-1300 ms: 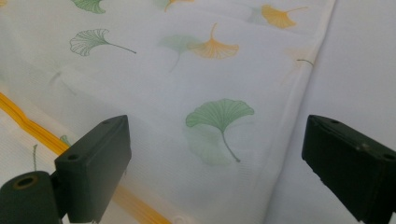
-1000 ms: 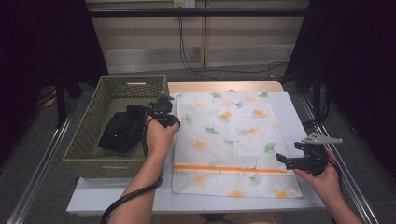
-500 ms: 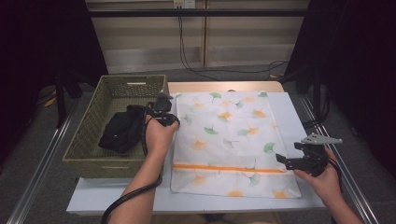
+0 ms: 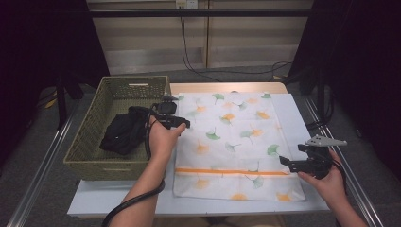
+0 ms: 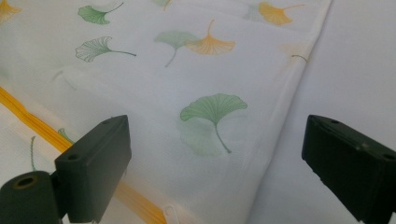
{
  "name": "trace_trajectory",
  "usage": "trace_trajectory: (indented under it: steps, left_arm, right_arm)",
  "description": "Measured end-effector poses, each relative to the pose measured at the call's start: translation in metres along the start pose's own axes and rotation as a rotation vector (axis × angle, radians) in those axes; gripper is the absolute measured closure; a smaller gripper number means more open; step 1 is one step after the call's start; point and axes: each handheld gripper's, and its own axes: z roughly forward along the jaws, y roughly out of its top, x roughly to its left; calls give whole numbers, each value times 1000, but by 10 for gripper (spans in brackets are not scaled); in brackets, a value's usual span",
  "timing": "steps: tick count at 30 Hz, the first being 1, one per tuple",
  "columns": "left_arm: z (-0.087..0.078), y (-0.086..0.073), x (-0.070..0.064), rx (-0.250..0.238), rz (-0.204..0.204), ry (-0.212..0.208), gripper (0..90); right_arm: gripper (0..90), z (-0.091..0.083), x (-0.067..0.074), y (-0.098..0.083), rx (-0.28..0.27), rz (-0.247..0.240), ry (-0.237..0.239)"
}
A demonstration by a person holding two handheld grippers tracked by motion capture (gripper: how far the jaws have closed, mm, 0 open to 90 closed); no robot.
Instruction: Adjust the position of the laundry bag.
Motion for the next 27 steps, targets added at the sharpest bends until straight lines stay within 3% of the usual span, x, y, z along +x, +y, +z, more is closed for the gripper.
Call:
trace_trajectory:
  steps: [1, 5, 6, 9, 10, 17, 27]
  left_arm:
    - [1, -1, -3, -17, -12, -11, 504]
    - [4, -3, -9, -33, 47, -43, 408]
    - [5, -3, -11, -38, 44, -54, 384]
    - [6, -3, -14, -46, 34, -80, 376]
    - [6, -4, -16, -35, 60, -87, 376]
    - [14, -8, -25, -35, 77, -165, 304]
    - [28, -20, -29, -5, 87, -203, 261]
  right_arm:
    - [81, 0, 0, 0, 2, 0, 3]
    - [81, -1, 0, -1, 1, -3, 0]
    - [81, -2, 0, -1, 2, 4, 0]
    - [81, -3, -1, -2, 1, 1, 0]
    - [81, -3, -1, -2, 1, 2, -3]
    - [80, -7, -3, -7, 4, 11, -5]
    - [81, -14, -5, -12, 6, 22, -6]
